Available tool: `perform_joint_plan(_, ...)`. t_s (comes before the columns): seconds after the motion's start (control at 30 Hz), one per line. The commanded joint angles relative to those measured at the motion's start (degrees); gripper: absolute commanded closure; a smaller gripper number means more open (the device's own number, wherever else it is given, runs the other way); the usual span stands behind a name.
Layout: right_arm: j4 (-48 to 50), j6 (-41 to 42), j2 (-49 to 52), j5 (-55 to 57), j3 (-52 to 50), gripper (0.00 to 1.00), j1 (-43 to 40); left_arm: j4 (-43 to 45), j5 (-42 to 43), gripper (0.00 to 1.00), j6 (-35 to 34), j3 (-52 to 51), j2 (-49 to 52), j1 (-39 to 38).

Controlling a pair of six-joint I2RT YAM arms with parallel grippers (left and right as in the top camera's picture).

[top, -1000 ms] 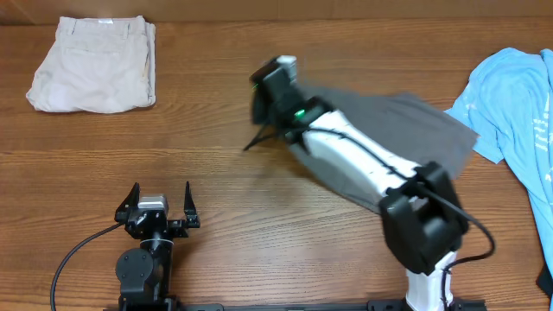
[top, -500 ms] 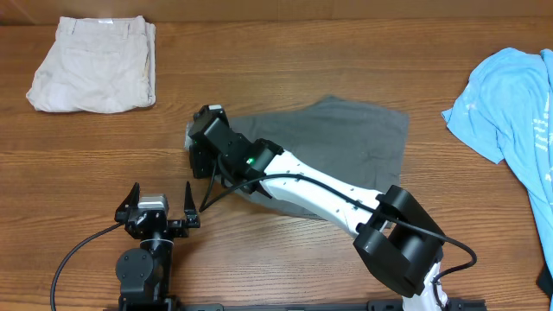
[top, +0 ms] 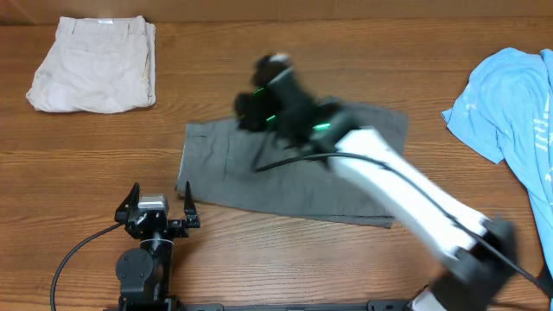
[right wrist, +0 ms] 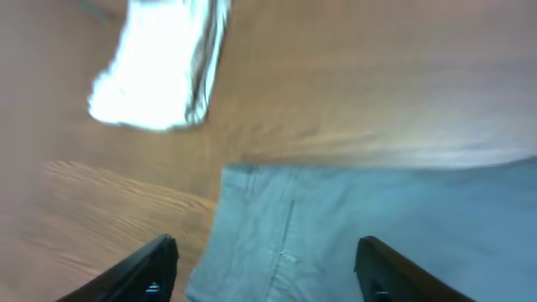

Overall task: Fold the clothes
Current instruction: 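Drag the grey shorts leftward with the right gripper to table center, then reach the left gripper to the shorts' left end and grasp it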

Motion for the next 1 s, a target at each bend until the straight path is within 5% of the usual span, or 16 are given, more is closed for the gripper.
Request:
perform_joint_plan(0.0,-2.8,-1.4,-4.7,-5.1,1.4,0.23,-3.5,0.2,-0.5,0.00,1.1,-0.2,-0.5,-0.4)
perform_joint_plan(0.13,-11.7,-1.6,-5.6,-1.5,1.3,0.22,-9.2,0.1,-0.5,0.00,1.1,-0.2,-0.5,-0.4)
perform_joint_plan(0.23,-18.0,-1.6,-4.6,-1.7,0.1,0.05,-13.0,0.1,-0.5,0.00,1.1,-0.2,-0.5,-0.4)
perform_joint_plan(0.33,-22.2,-1.4,-3.3,0.8,-3.1,0.12,-15.0,0.2,-0.5,0.00,1.1,-0.2,-0.5,-0.4)
perform_joint_plan(0.63,-13.3,13.7,0.3,0.5,-16.4,0.70,-17.5,0.1,-0.5,0.00,1.1,-0.2,-0.5,-0.4)
perform_joint_plan(0.7,-12.3,18.1,0.3,0.5,-17.6,0.75,-17.8,0.2,-0.5,0.00,1.1,-0.2,-0.5,-0.4)
perform_joint_plan(0.8,-12.0,21.4,0.2,1.2,-17.7,0.72,-17.9,0.1,-0.5,0.00,1.1,-0.2,-0.5,-0.4)
perform_joint_plan(0.87,-12.5,21.4,0.2,2.9,-17.7,0.45,-17.9,0.1,-0.5,0.00,1.1,-0.2,-0.5,-0.4)
perform_joint_plan(0.97,-13.7,20.8,0.2,5.6,-17.7,0.23,-17.9,0.1,-0.5,0.00,1.1,-0.2,-0.5,-0.4)
